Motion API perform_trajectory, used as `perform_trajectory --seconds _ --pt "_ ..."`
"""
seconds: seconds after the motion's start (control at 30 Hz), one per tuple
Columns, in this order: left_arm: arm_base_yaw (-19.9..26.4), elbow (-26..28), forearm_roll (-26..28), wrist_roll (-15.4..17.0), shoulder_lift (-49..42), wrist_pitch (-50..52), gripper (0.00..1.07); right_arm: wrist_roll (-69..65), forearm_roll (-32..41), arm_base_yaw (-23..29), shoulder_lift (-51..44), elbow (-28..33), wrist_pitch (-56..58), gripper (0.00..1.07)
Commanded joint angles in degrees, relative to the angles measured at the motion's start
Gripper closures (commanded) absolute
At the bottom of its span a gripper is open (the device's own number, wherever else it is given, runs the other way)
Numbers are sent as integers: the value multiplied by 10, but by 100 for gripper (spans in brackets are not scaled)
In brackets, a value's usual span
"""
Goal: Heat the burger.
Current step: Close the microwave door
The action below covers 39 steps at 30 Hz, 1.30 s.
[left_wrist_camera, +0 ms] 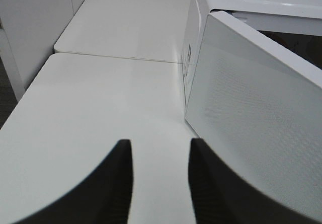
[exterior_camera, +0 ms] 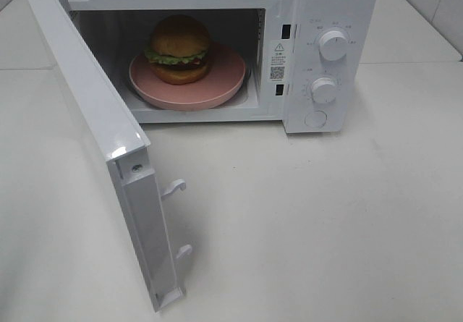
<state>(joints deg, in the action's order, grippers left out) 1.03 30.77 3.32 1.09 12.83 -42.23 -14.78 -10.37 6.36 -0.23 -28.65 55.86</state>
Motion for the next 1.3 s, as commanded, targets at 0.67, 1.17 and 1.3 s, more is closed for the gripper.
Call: perform_trajectory --seconds 0.67,1.17,1.3 --pt "1 -149 3 4 245 591 107 1 1 -3 -15 2 -3 31" --pt "1 -172 -179 115 457 759 107 1 1 -3 -15 2 -3 31" --pt "1 -172 -230 142 493 801 107 1 1 -3 -15 2 -3 31"
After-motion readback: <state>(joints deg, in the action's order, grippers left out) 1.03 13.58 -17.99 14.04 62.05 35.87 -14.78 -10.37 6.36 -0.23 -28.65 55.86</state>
